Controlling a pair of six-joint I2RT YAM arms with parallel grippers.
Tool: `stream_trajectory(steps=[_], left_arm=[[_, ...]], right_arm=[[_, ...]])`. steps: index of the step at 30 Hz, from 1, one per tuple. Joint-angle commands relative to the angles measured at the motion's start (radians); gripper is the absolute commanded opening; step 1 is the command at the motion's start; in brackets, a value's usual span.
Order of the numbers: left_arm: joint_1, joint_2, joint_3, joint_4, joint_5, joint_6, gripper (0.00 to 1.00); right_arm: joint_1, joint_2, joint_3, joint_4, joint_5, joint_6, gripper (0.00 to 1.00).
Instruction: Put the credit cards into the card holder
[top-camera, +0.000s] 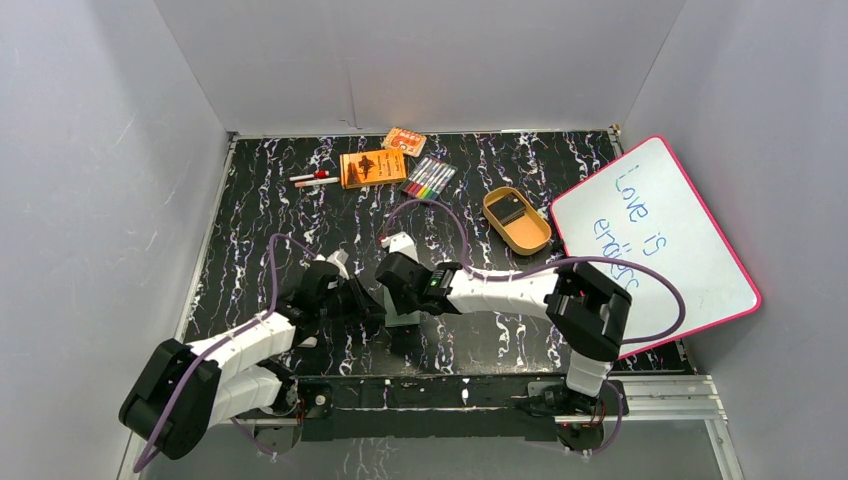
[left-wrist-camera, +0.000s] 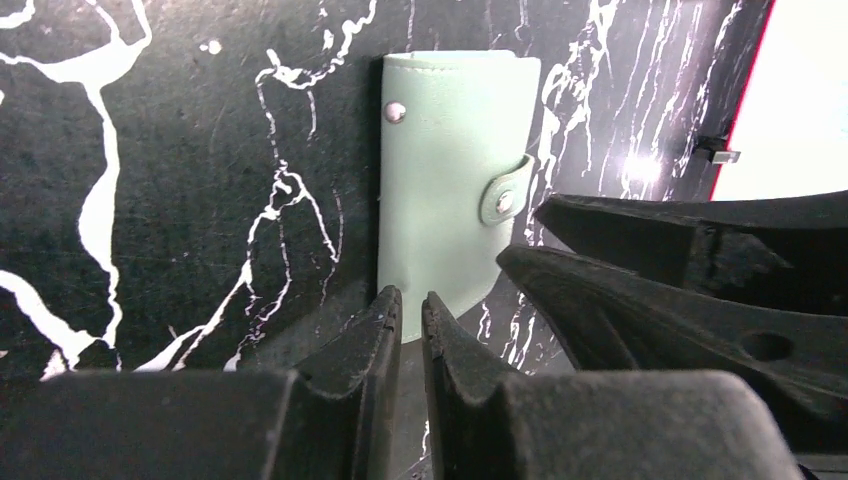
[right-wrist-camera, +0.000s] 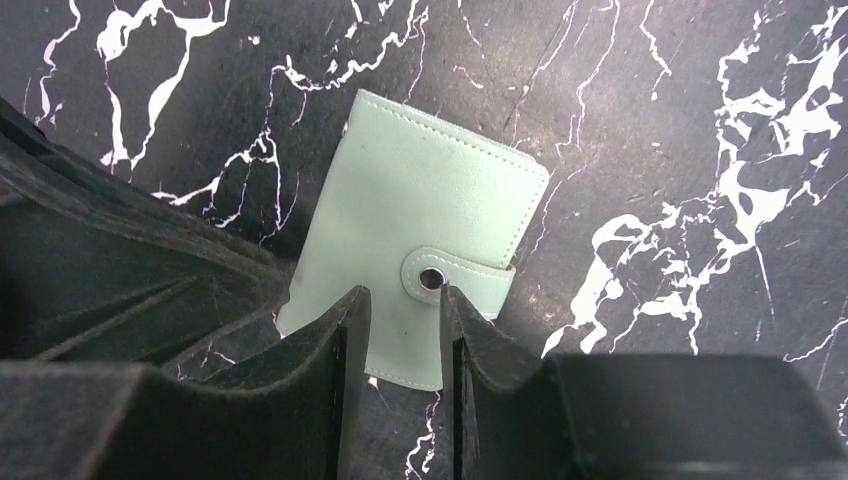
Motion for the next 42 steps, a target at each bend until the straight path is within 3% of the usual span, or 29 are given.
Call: stream_trajectory(steps=[1,10,20,31,42], left_arm=[[-0.003,-0.011,-0.024,0.064,0.01,-0.014,0.12],[-0.003,-0.048,0.008,0.098,0.043,0.001,0.13],[-0.003,0.083,-0.073,0.255,0.066,-0.045,0.03],[-0.003,0.1,-0.117,0.25,0.029,-0.044,0.0],[-0.003,0.095,-0.124,0.256,0.031,-0.049,0.0]], right_arm=[[0.009,0.017,0.074,-0.069,0.096,-0.007,0.4],[0.013,0.037,0.104,-0.103,0.102,0.005,0.41],[0.03,0.075,0.142,-0.13,0.112,0.007,0.41],[0.047,0.15,0.205,-0.221,0.159,-0.013,0.46],[0.075,0.229,0.269,-0.312,0.26,-0.033,0.43]])
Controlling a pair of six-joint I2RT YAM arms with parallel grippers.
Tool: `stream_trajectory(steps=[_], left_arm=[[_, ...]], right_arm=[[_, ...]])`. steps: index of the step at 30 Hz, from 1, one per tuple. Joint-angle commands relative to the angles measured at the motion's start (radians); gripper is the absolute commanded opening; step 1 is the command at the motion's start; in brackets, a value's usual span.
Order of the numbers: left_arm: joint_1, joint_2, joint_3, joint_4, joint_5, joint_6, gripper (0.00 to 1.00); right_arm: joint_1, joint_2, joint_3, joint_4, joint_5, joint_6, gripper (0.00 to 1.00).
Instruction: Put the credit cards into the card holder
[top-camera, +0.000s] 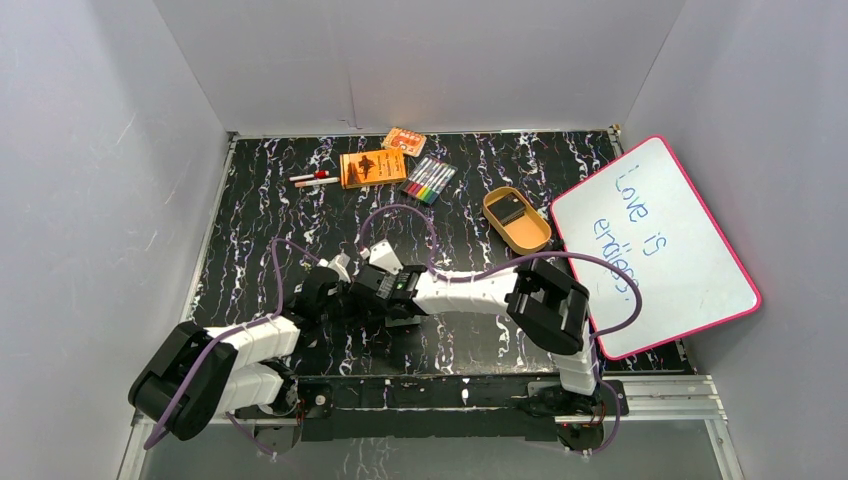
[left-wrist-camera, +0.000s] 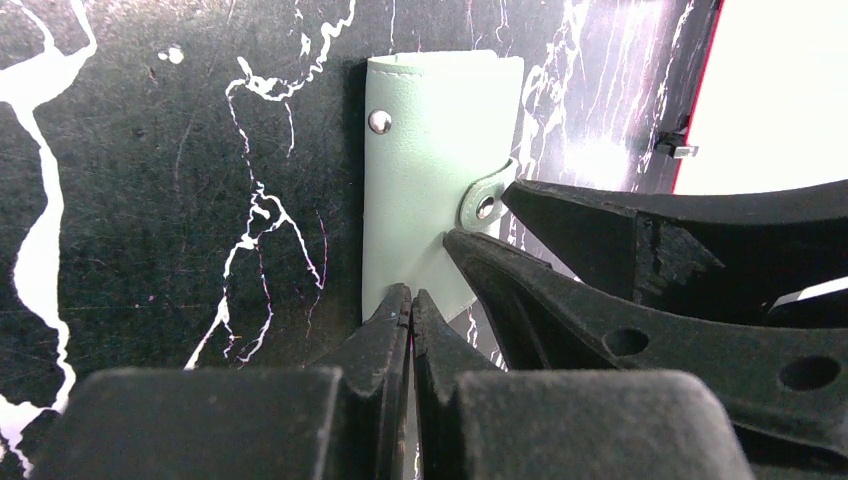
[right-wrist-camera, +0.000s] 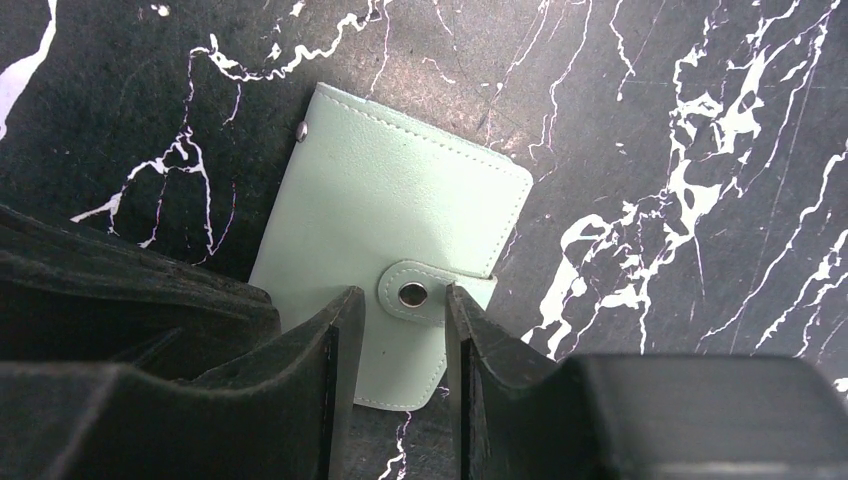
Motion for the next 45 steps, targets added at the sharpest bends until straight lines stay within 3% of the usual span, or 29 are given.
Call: stream_trajectory(steps=[1,20,24,45], left_arm=[[-0.003,-0.005,-0.023,-0.022,-0.017,0.011,0.0],[-0.003,-0.003,-0.029,-0.028,-0.022,0.008,0.0],[-0.003,0.003,-0.028,-0.03,-0.025,0.005,0.0],[-0.003,0.066,-0.006,-0.051,-0.057,0.018,0.0]], right_arm=[[0.013,0.028,0.036,-0.058,0.076,-0.012,0.42],[0.015,-0.013,0.007,-0.061,0.124,-0.011,0.11],[0.015,-0.029,-0.003,-0.058,0.132,-0.007,0.0],[-0.04,-0.198,-0.14,-0.028,0.068,0.127,0.0]])
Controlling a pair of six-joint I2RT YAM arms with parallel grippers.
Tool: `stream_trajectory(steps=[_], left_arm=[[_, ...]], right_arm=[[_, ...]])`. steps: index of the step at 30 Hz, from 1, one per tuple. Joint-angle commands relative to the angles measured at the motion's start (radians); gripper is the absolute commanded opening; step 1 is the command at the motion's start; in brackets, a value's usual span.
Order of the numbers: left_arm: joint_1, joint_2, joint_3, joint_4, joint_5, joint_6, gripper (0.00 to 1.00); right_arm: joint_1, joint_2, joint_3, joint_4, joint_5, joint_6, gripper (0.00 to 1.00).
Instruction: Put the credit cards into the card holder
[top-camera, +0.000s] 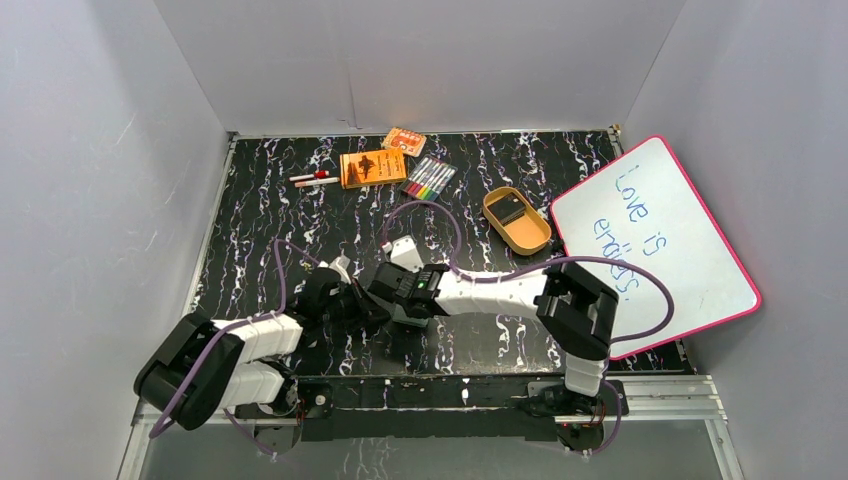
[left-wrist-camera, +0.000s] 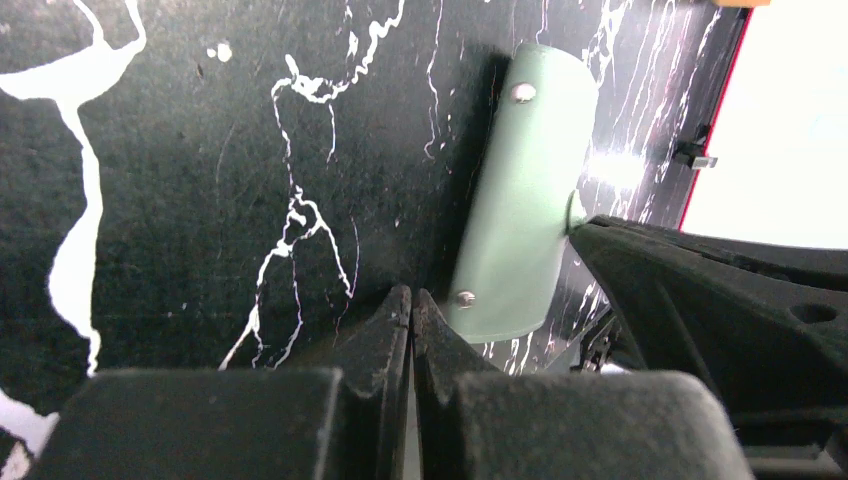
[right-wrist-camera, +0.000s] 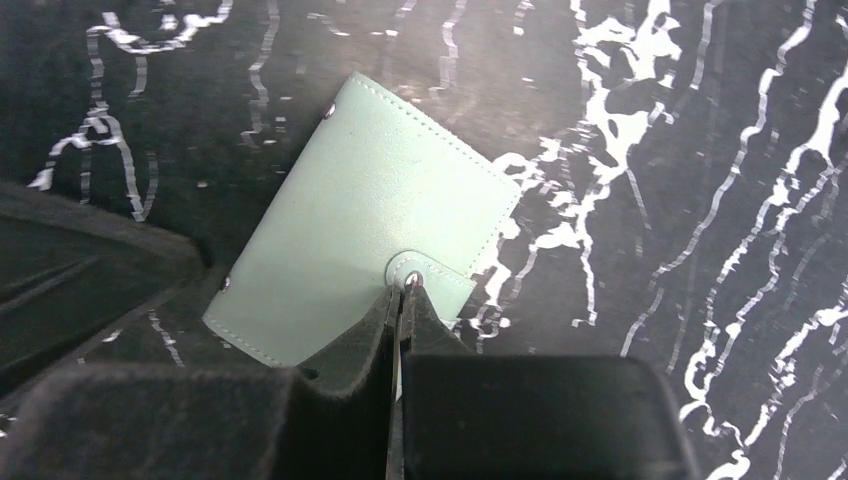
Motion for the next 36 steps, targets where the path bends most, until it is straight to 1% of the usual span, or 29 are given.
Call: stream_trajectory(steps=[1,7,10,11,14,15,16,18,20,21,24,27,31,36], left_arm=[[-0.001,0.025,-0.007,-0.082,-0.045,0.026,0.0],[-0.001,0.035,0.007,-0.089,-0.044,0.025,0.0],[-0.001,-0.028,0.024,-0.112,-0.041,0.03,0.0],[-0.001,-0.062,0.031,-0.126,-0.043,0.033,0.05],[-0.001,-0.16,0.051,-0.164,-0.054,0.04,0.33],[-0.001,-0.19,0.055,-0.166,-0.052,0.04,0.39],[-0.001,-0.212,0.056,-0.159,-0.047,0.039,0.42],[-0.001,-0.237,0.05,-0.123,-0.024,0.023,0.43],[-0.001,-0.225,0.037,-0.053,0.012,-0.002,0.42],[-0.001,-0.204,0.031,-0.012,0.033,-0.012,0.4],[-0.001,-0.111,0.037,0.08,0.095,-0.03,0.29],[-0.004,-0.018,0.063,0.129,0.133,-0.027,0.18],[-0.012,0.079,0.095,0.17,0.162,-0.019,0.14],[-0.027,0.154,0.107,0.221,0.166,-0.026,0.1]], right_arm=[[-0.035,-0.084,-0.034,-0.025,0.037,0.046,0.0],[-0.042,-0.125,-0.076,-0.01,0.015,0.062,0.0],[-0.042,-0.138,-0.097,0.028,-0.002,0.027,0.0],[-0.042,-0.143,-0.105,0.048,-0.011,-0.004,0.0],[-0.042,-0.151,-0.122,0.116,-0.042,-0.071,0.0],[-0.042,-0.151,-0.126,0.132,-0.054,-0.088,0.0],[-0.042,-0.15,-0.129,0.147,-0.064,-0.106,0.0],[-0.042,-0.15,-0.137,0.177,-0.085,-0.128,0.0],[-0.042,-0.147,-0.143,0.198,-0.1,-0.14,0.0],[-0.042,-0.146,-0.145,0.206,-0.107,-0.142,0.0],[-0.042,-0.145,-0.155,0.228,-0.121,-0.14,0.0],[-0.042,-0.148,-0.168,0.249,-0.132,-0.133,0.0],[-0.042,-0.151,-0.18,0.272,-0.141,-0.126,0.0],[-0.042,-0.144,-0.179,0.276,-0.152,-0.122,0.0]])
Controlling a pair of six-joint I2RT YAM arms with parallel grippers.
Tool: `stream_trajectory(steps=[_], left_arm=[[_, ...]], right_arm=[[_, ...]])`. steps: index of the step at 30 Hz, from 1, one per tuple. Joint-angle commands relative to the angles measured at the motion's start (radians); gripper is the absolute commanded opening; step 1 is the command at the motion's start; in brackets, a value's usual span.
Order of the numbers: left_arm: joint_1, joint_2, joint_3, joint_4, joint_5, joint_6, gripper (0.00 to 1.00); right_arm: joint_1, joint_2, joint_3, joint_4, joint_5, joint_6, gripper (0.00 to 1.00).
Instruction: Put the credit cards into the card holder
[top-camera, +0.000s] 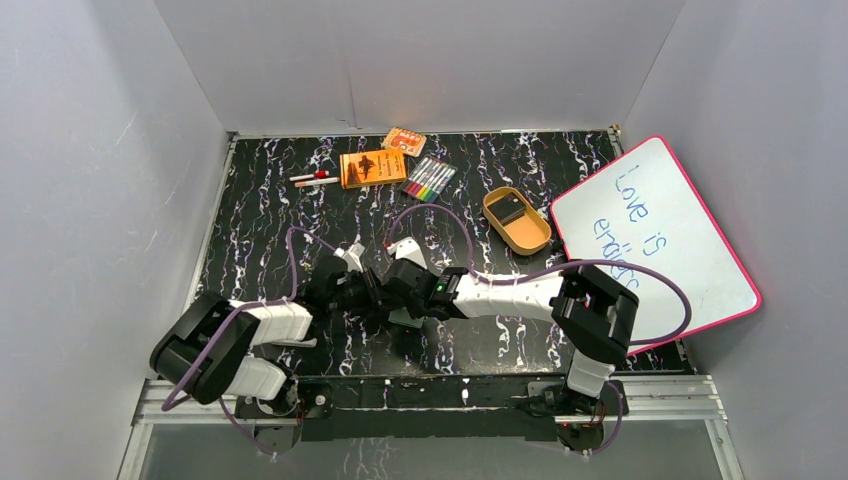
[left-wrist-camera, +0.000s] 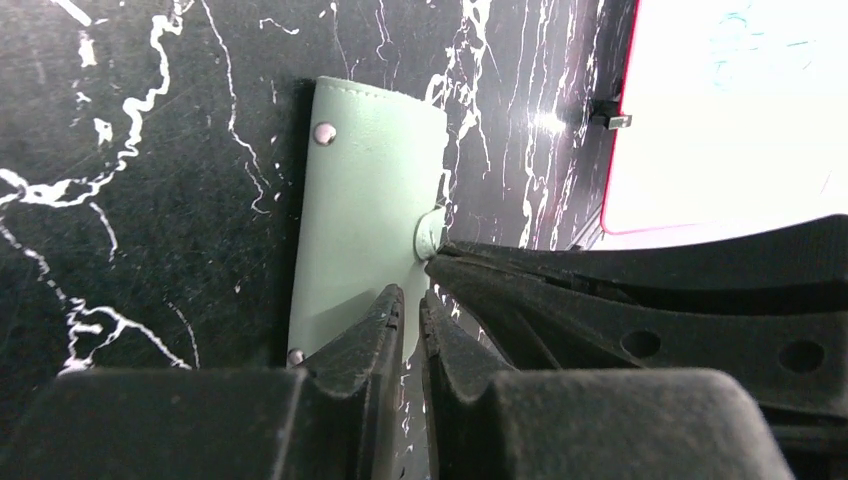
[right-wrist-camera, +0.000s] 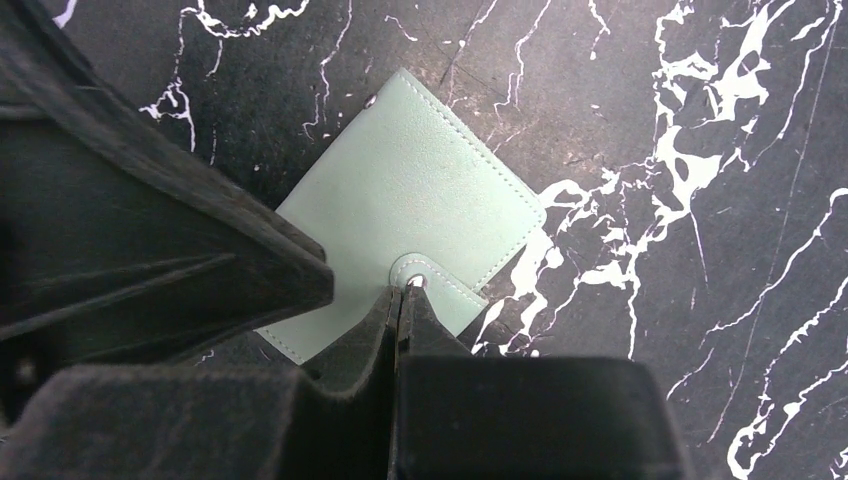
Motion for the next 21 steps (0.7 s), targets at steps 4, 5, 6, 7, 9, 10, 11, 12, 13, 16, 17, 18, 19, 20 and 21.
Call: stream_trajectory(steps=[4,5,6,7,9,10,11,12,13,16,17,18,19,20,21], left_arm=[[-0.019,0.081,0.024,0.082,0.005,-0.004,0.0],[-0.02,0.097,0.021,0.078,-0.005,-0.009,0.0],[-0.02,0.111,0.017,0.074,-0.015,-0.013,0.0],[-0.02,0.128,0.012,0.072,-0.023,-0.018,0.0],[-0.021,0.157,0.004,0.067,-0.046,-0.028,0.0],[-0.021,0.167,0.002,0.059,-0.061,-0.03,0.0],[-0.021,0.176,-0.001,0.047,-0.077,-0.034,0.0],[-0.021,0.183,-0.003,0.036,-0.093,-0.035,0.0],[-0.021,0.188,-0.006,0.02,-0.109,-0.033,0.0],[-0.021,0.195,-0.015,-0.019,-0.155,-0.033,0.0],[-0.021,0.197,-0.018,-0.029,-0.167,-0.033,0.0],[-0.021,0.203,-0.021,-0.035,-0.175,-0.031,0.0],[-0.021,0.211,-0.022,-0.039,-0.184,-0.029,0.0],[-0.021,0.222,-0.02,-0.05,-0.192,-0.028,0.0],[-0.021,0.234,-0.019,-0.057,-0.196,-0.028,0.0]], right_arm=[[0.003,-0.042,-0.013,0.046,-0.011,0.009,0.0],[0.003,-0.044,-0.016,0.044,-0.01,0.013,0.0],[0.003,-0.047,-0.019,0.044,-0.011,0.014,0.0],[0.003,-0.05,-0.022,0.044,-0.01,0.017,0.0],[0.003,-0.059,-0.027,0.043,-0.007,0.024,0.0],[0.003,-0.061,-0.03,0.041,-0.006,0.028,0.0],[0.003,-0.065,-0.032,0.039,-0.005,0.033,0.0],[0.003,-0.069,-0.035,0.034,-0.003,0.04,0.0],[0.003,-0.071,-0.036,0.026,0.005,0.051,0.0],[0.003,-0.088,-0.05,-0.003,0.033,0.094,0.0],[0.003,-0.096,-0.059,-0.007,0.044,0.11,0.0],[0.003,-0.106,-0.068,-0.011,0.052,0.127,0.0],[0.003,-0.113,-0.077,-0.014,0.059,0.142,0.0],[0.003,-0.12,-0.085,-0.02,0.064,0.159,0.0],[0.002,-0.127,-0.092,-0.022,0.067,0.174,0.0]])
